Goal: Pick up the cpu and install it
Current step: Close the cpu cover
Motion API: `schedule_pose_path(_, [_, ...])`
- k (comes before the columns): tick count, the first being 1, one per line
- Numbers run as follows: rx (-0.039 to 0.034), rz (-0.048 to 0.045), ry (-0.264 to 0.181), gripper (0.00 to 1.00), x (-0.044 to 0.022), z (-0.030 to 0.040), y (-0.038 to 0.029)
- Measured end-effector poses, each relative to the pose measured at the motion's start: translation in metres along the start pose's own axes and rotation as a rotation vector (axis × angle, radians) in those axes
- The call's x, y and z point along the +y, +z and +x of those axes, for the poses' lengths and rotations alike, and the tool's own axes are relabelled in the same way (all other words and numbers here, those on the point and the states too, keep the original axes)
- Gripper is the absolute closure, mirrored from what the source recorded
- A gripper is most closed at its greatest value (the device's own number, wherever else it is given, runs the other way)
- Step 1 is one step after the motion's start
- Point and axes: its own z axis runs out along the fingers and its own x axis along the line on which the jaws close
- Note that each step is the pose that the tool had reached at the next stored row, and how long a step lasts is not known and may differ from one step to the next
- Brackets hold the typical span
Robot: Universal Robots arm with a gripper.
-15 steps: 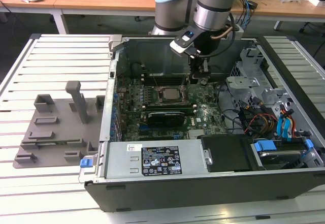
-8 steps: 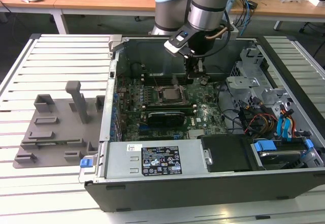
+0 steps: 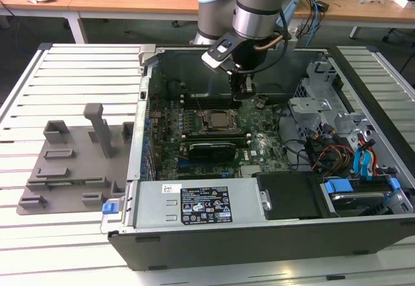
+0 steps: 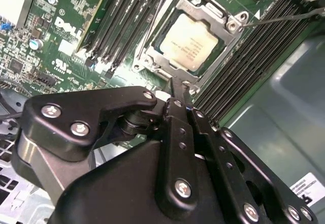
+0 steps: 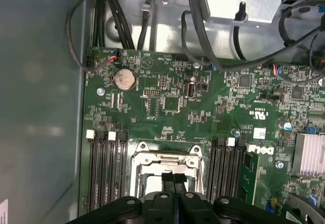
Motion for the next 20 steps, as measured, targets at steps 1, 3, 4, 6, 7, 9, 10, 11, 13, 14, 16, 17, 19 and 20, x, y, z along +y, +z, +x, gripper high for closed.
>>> schedule_pose_path(1, [0.0000,0.0001,0.000,0.89,-0.0010,0.0001,0.0002])
schedule_pose_path(3, [-0.0001,0.0000,0.000,0.89,-0.0051,0.0004,0.0008])
schedule_pose_path(4, [-0.0001,0.0000,0.000,0.89,-0.0070,0.0005,0.0012])
schedule_pose_path(6, [-0.0001,0.0001,0.000,0.89,-0.0094,0.0007,0.0017])
schedule_pose_path(7, [0.0000,0.0000,0.000,0.89,-0.0102,0.0008,0.0019])
schedule_pose_path(9, [0.0000,0.0000,0.000,0.89,-0.0153,0.0012,0.0028])
schedule_pose_path(10, [0.0000,0.0001,0.000,0.89,-0.0170,0.0014,0.0031])
schedule_pose_path(11, [-0.0001,0.0001,0.000,0.89,-0.0181,0.0014,0.0034])
schedule_pose_path(13, [0.0001,0.0000,0.000,0.89,-0.0205,0.0016,0.0040])
schedule_pose_path(14, [0.0000,0.0001,0.000,0.89,-0.0219,0.0018,0.0043])
schedule_pose_path(16, [0.0000,0.0000,0.000,0.89,-0.0271,0.0022,0.0056])
schedule_pose_path(17, [0.0000,0.0000,0.000,0.89,-0.0290,0.0023,0.0062])
schedule_pose_path(19, [-0.0001,0.0000,0.000,0.89,-0.0320,0.0026,0.0071])
schedule_pose_path(20, [0.0000,0.0000,0.000,0.89,-0.0337,0.0027,0.0075])
